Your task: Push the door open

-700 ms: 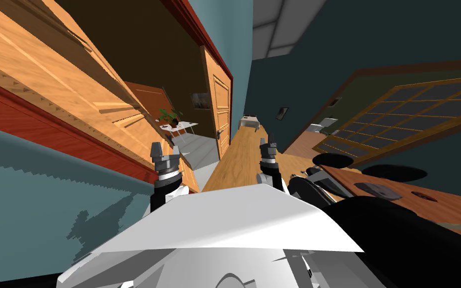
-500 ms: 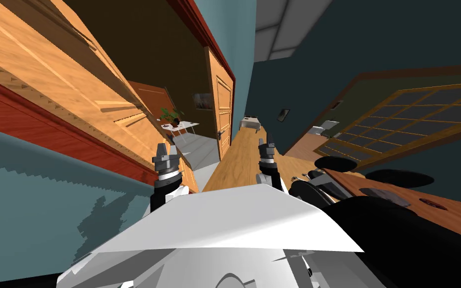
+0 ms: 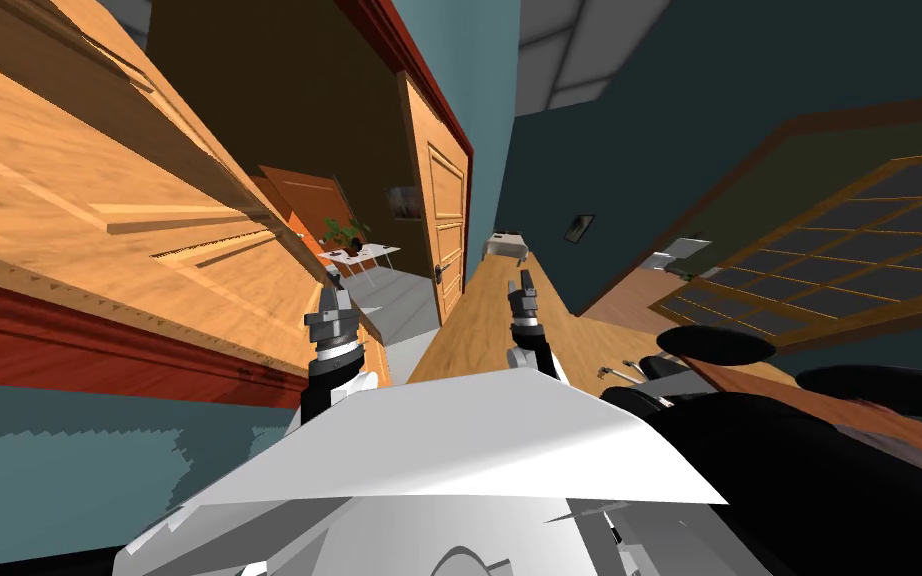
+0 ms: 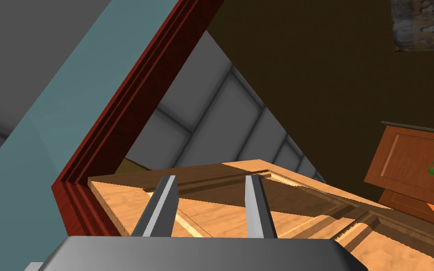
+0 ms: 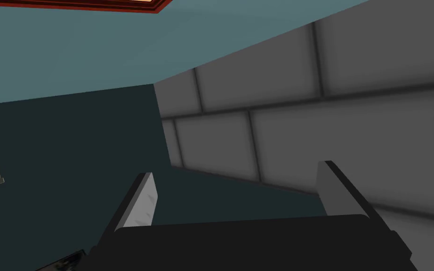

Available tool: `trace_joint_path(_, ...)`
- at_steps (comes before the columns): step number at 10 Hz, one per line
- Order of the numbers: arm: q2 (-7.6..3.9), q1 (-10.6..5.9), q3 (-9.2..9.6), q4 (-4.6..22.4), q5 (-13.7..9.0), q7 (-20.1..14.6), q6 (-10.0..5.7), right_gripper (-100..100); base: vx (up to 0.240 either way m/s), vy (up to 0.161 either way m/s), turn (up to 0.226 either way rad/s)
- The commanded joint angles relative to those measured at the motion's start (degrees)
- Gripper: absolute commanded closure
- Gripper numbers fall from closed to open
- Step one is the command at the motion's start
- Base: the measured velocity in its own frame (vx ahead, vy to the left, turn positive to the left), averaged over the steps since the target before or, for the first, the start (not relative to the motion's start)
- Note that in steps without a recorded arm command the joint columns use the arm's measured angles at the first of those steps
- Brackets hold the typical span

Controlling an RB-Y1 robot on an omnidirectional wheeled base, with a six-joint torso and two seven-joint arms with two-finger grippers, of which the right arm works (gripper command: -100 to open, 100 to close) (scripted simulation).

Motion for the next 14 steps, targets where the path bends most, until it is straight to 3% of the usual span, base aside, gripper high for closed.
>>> trace_joint_path(1,-0.90,-0.25,1.91,1.64,-0.64,0.44,0.07,-100,0.183,-0.044,0.134)
trace_joint_path(8,-3.58,-1.68,8.30,7.23,-3.06,1.84,1.10,-100,0.184,-0.073,0.100)
trace_joint_path(14,-5.76,-3.22,15.20,13.24,-5.67,3.35,2.21,-100,0.183,-0.093,0.125)
